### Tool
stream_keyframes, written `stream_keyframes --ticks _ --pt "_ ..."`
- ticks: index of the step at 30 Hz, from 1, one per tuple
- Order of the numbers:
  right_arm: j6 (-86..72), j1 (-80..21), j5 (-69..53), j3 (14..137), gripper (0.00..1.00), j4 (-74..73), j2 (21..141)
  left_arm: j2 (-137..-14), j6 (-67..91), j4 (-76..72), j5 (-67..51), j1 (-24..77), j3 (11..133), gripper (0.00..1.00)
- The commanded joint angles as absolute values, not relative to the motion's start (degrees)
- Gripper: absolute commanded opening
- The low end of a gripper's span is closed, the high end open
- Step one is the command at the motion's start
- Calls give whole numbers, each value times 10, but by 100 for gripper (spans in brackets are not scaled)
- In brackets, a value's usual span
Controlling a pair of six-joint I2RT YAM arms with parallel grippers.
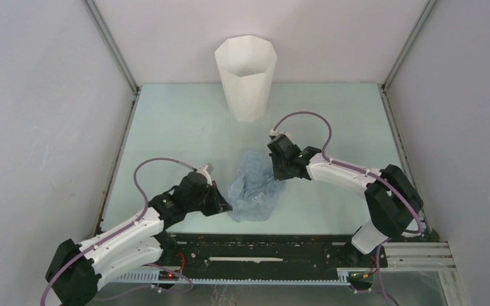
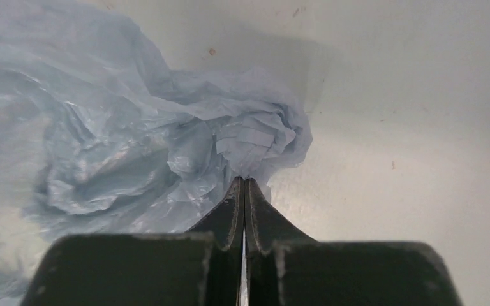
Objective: Put the trash bags into the trash bin
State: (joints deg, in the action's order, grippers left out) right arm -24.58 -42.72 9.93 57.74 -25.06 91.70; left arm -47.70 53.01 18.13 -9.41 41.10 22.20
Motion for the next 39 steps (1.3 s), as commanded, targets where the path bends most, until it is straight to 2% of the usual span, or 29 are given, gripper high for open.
stream_keyframes --ticks 1,5,8,11,13,15,18,23,25,27,30,32,36,38,39 --pt "-217 -421 144 654 0 -291 834 -475 520 214 -91 377 278 0" --pt "-204 -357 71 693 0 -301 776 -527 530 215 -109 297 377 0" --pt "-221 -288 -33 816 0 -396 777 -593 504 248 -113 260 530 0" --pt "-185 -300 -53 949 0 -437 738 -616 420 322 -15 304 757 0" --pt "-150 -351 -10 969 0 -395 673 -603 389 334 49 341 815 0" --pt "-134 -386 25 906 0 -328 617 -578 411 317 47 344 781 0" --pt "-165 -379 47 727 0 -272 564 -543 463 314 41 342 633 0" --pt "-272 -354 -83 464 0 -322 586 -510 536 278 -33 335 323 0" --pt "-297 -373 -111 422 0 -312 583 -473 547 268 -41 338 278 0" --pt "-292 -384 -99 435 0 -307 569 -431 548 259 -29 338 287 0" --pt "-286 -342 -87 517 0 -311 573 -439 533 256 -23 313 376 0" --pt "-283 -298 -112 618 0 -338 607 -492 523 253 -70 278 472 0" --pt "-235 -278 -97 1023 0 -487 707 -605 457 319 -77 272 842 0" --pt "-189 -341 -30 1207 0 -535 735 -639 408 359 -35 306 1017 0" --pt "-160 -386 6 1253 0 -534 736 -649 375 371 -8 330 1076 0"
